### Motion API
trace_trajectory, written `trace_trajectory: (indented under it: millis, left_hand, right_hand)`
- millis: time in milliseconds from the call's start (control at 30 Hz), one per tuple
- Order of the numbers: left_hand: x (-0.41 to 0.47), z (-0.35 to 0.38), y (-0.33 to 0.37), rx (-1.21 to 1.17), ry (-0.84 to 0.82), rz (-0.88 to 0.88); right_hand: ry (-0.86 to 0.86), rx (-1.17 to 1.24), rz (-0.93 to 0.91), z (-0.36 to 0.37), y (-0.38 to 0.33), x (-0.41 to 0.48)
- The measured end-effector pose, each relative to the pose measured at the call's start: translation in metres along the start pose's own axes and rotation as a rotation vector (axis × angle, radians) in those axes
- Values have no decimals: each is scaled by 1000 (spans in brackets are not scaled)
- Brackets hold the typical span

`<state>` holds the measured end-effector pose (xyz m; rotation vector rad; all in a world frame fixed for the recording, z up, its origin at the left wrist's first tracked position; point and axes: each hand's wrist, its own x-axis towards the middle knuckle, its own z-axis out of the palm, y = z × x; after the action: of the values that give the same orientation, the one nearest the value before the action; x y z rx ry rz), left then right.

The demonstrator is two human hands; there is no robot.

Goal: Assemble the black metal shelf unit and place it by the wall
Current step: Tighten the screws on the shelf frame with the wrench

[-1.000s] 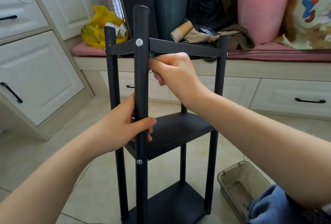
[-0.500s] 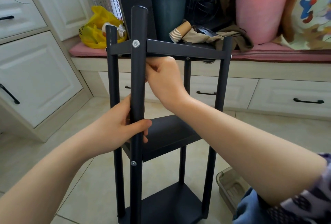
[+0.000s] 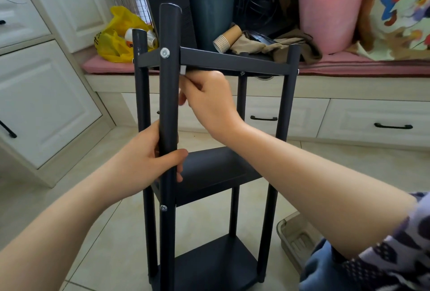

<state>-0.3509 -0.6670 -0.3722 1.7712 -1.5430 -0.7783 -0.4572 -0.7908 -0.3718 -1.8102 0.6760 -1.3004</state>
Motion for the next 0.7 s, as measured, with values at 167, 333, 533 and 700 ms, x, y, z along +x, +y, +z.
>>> trace_trajectory:
  millis: [167,333,533,700]
  left_hand:
    - [0,3,-1,49,77,8]
    - [0,2,-3,61,81,7]
    - [0,2,-2,66,86,11]
    - [1,2,-4,78,96,8]
  right_hand:
    - [-40,28,95,-10,-7,-5]
    - [-59,-9,100,-16,-9,-4]
    - [-65,-17,40,-14,-16,-4]
    - [-41,-43,8,-9,-14,-3]
